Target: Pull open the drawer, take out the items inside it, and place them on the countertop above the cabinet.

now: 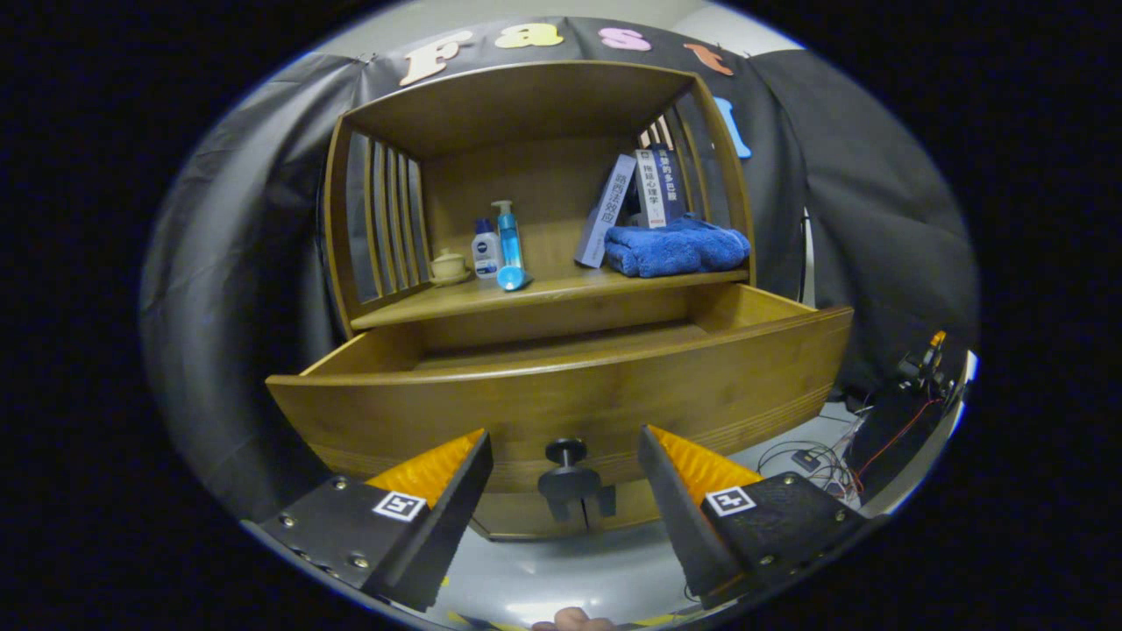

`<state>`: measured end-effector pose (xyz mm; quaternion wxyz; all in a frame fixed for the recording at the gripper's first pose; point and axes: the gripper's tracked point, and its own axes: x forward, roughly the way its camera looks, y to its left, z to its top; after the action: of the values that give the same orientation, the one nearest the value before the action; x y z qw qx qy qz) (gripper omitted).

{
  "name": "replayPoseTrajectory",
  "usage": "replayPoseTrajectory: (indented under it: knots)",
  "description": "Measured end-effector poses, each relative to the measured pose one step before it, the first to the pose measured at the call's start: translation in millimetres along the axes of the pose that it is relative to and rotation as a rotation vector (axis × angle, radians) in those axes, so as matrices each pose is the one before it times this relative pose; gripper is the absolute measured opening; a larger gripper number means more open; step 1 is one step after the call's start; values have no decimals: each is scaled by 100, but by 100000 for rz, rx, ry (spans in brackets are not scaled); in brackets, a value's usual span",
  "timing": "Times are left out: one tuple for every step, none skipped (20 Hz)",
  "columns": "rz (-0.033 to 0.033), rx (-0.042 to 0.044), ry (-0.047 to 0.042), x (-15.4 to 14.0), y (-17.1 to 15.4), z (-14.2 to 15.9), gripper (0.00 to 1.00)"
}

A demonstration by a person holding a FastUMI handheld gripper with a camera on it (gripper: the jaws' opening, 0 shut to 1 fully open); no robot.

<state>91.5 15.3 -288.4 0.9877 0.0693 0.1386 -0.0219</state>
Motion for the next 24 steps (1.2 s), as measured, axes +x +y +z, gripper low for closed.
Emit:
replayPoseTrajectory:
  knots:
    - [1119, 1049, -167, 313, 239, -173, 100]
    - [602, 218, -588, 414, 74, -75, 100]
    - [-531, -498, -368, 339, -208, -213, 100]
    - [-804, -1042, 7, 374, -210, -409, 100]
    - [162, -956, 82, 401, -6, -278, 100]
    - [1826, -865, 1029, 419, 437, -484, 100]
    - [833, -1144, -595, 285, 321, -231, 100]
    - [13, -984, -2551, 10, -98, 520, 100]
    - [-203, -1389, -835, -122, -135, -184, 100]
    - [117, -585, -1518, 39, -27, 217, 99]
    - [465, 171, -427, 140, -29, -49, 99]
    - [809, 1887, -1379, 448, 127, 279, 99]
    - [1059, 2055, -305, 413, -25, 45, 99]
    - [737, 2477, -1652, 430, 113, 322, 99]
    - [192, -596, 1343, 508, -115, -161, 99]
    - [-27, -94, -1778, 387, 0, 287, 99]
    - [52, -302, 1194, 359, -7, -64, 100]
    - [-140, 223, -1019, 266, 58, 180, 99]
    - [-43, -439, 772, 470, -48, -81, 99]
    - [-261, -297, -559, 747, 32, 239, 99]
    - [-215, -462, 738, 564, 111, -79, 99]
    - [35, -292, -390, 657, 103, 145, 99]
    - [118, -111, -358, 464, 31, 31, 100]
    - [-154, -169, -279, 641, 88, 43, 99]
